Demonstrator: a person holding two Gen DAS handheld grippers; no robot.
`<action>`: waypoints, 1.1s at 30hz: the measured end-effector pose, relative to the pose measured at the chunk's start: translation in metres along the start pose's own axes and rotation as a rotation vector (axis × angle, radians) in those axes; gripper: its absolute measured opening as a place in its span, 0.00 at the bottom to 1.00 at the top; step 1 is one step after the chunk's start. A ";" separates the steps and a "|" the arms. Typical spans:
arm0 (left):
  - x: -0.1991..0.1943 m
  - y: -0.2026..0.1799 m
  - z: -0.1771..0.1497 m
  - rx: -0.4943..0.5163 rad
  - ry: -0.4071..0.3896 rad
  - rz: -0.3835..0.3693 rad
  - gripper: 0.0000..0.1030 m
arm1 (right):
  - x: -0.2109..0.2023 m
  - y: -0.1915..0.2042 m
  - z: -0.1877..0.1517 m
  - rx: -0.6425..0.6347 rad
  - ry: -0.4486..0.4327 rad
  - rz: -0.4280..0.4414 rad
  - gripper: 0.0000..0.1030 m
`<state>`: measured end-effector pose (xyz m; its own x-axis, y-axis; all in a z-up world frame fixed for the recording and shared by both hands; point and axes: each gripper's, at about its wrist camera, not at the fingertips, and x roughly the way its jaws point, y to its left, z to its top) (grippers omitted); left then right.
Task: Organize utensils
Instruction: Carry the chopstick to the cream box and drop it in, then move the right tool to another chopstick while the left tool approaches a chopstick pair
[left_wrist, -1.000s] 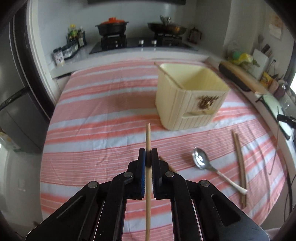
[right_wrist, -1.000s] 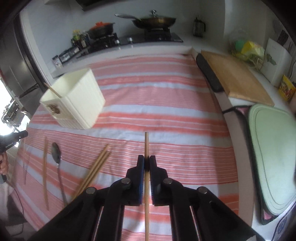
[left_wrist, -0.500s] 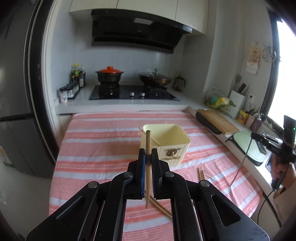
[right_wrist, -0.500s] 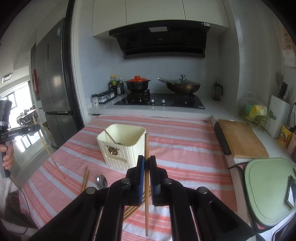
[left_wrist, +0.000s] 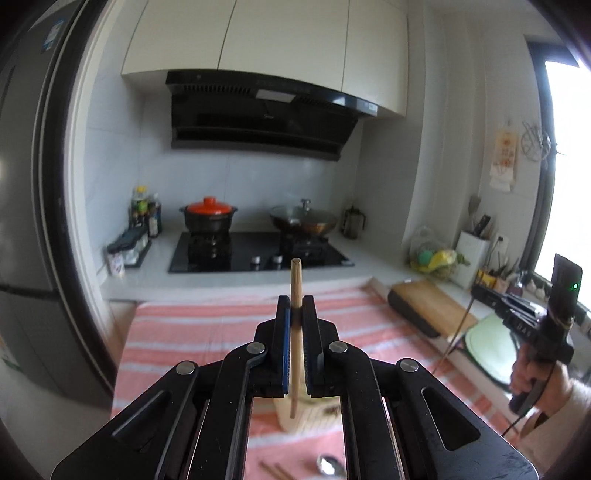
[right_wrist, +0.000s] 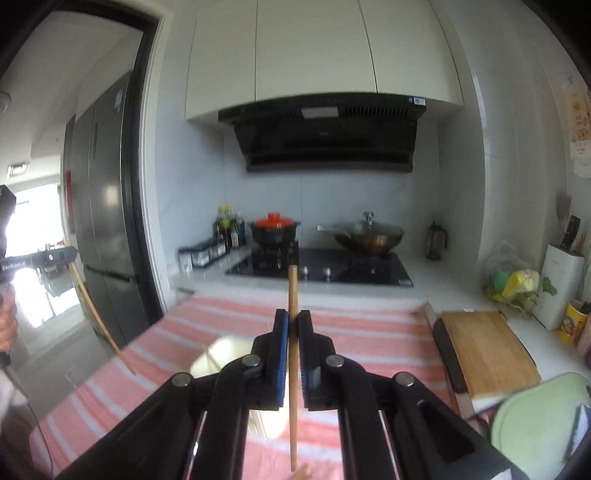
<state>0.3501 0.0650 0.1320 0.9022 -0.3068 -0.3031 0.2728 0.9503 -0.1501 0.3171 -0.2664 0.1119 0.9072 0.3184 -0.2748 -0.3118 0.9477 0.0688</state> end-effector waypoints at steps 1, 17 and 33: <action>0.010 -0.002 0.005 -0.006 -0.007 0.001 0.04 | 0.011 0.000 0.008 0.018 -0.022 0.005 0.05; 0.203 -0.006 -0.068 -0.126 0.424 -0.025 0.05 | 0.211 0.008 -0.031 0.099 0.321 0.078 0.06; 0.027 0.016 -0.206 0.081 0.587 0.131 0.92 | 0.042 -0.045 -0.113 -0.049 0.391 -0.058 0.48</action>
<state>0.3100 0.0613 -0.0722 0.6014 -0.1432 -0.7860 0.2177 0.9760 -0.0113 0.3376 -0.2985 -0.0115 0.7508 0.2229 -0.6218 -0.2851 0.9585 -0.0007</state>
